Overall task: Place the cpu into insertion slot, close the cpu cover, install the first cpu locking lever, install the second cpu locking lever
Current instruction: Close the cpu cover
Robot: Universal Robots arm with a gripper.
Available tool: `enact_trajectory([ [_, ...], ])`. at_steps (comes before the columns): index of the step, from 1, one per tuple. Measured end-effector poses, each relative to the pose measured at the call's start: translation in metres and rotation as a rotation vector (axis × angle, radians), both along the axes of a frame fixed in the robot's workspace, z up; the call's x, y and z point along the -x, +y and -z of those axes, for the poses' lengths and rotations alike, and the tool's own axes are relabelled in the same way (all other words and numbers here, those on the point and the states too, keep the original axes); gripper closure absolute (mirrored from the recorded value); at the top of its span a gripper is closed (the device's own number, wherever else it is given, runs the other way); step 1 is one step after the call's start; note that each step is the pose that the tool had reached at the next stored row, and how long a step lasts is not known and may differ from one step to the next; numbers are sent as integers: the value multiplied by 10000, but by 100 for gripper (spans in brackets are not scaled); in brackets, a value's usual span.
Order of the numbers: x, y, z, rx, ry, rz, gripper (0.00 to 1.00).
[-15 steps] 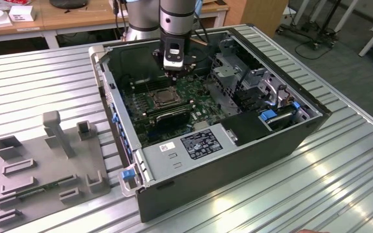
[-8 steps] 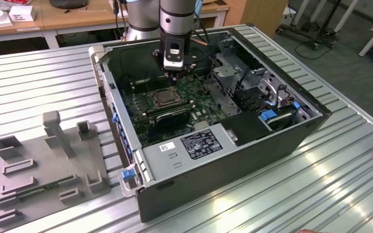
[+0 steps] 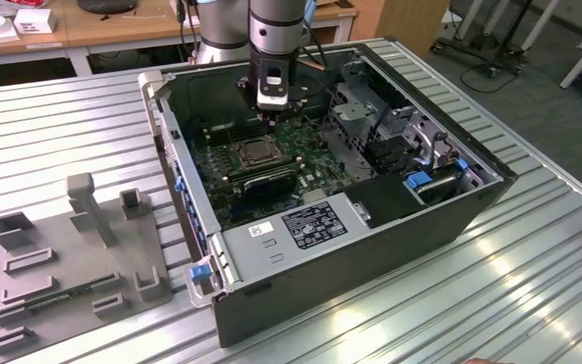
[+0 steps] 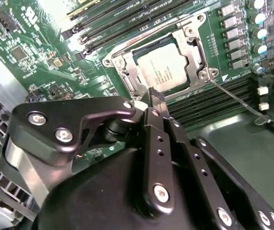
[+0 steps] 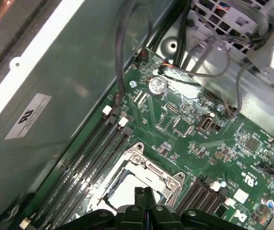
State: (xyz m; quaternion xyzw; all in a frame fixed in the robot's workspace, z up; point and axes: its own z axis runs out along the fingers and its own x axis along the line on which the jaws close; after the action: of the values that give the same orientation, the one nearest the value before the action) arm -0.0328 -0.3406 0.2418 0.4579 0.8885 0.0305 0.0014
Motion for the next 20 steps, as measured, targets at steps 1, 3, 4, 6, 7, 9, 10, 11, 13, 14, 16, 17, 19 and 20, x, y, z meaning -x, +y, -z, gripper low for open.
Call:
enact_trajectory([
  [1, 0, 0, 0, 0, 0, -179, 89],
  [3, 0, 0, 0, 0, -1, -538, 89],
  [4, 0, 0, 0, 0, 0, -733, 89],
  [6, 0, 0, 1, 0, -1, -1093, 89],
  [7, 0, 0, 1, 0, 0, -1272, 89],
  [9, 0, 0, 1, 0, 0, -1632, 89],
  [10, 0, 0, 1, 1, 0, -1813, 89],
  [11, 0, 0, 1, 0, 0, -2008, 89],
  [13, 0, 0, 1, 1, 0, -2369, 89],
  [14, 0, 0, 1, 0, -1, -2547, 89],
  [16, 1, 0, 1, 1, -1, -2691, 89],
  [17, 0, 0, 1, 1, 0, -2699, 89],
  [19, 0, 0, 1, 0, 0, -2702, 89],
  [20, 0, 0, 1, 1, 0, -2702, 89],
])
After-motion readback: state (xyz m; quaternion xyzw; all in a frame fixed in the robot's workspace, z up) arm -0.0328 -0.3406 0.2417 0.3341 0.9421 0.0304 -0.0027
